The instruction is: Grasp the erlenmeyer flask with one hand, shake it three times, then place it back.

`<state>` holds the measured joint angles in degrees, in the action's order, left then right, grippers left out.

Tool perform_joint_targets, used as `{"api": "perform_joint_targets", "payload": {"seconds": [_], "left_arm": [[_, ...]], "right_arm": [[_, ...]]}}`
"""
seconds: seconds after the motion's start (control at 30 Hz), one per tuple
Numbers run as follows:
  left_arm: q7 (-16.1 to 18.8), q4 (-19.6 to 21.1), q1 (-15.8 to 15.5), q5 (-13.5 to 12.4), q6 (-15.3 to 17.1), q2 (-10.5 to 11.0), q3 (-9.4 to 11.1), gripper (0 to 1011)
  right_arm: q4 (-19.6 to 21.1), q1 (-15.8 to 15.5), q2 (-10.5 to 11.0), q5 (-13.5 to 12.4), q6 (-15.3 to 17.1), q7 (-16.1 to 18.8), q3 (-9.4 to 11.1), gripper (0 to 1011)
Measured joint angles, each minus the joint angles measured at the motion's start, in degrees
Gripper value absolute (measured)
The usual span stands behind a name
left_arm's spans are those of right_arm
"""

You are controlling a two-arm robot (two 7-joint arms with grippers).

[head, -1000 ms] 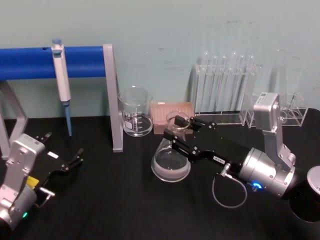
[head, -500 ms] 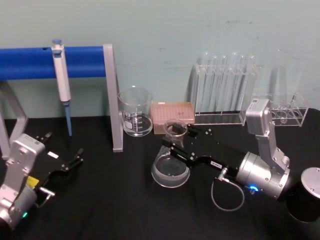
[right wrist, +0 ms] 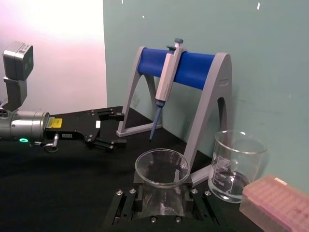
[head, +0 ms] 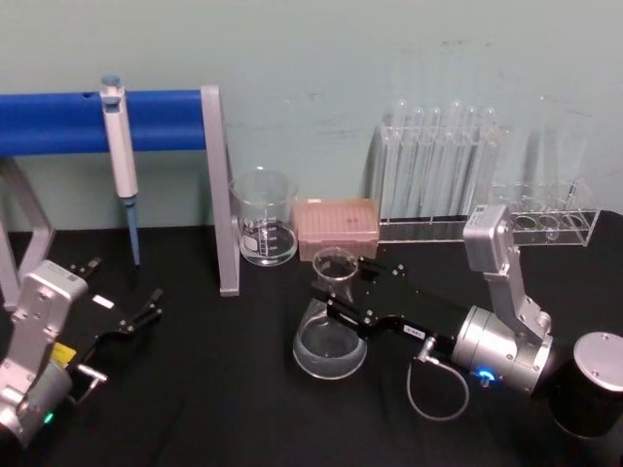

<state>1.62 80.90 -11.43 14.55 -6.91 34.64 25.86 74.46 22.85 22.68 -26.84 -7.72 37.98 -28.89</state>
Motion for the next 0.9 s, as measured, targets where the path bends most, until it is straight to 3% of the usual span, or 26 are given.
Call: {"api": "perform_joint_targets", "payload": {"seconds": [0.9], "left_arm": [[0.00,0.00,0.00,0.00,0.00,0.00,0.00,1001]], "right_arm": [[-4.44,1.73,-1.32,0.07,0.15,1.95,-1.65,449]]}}
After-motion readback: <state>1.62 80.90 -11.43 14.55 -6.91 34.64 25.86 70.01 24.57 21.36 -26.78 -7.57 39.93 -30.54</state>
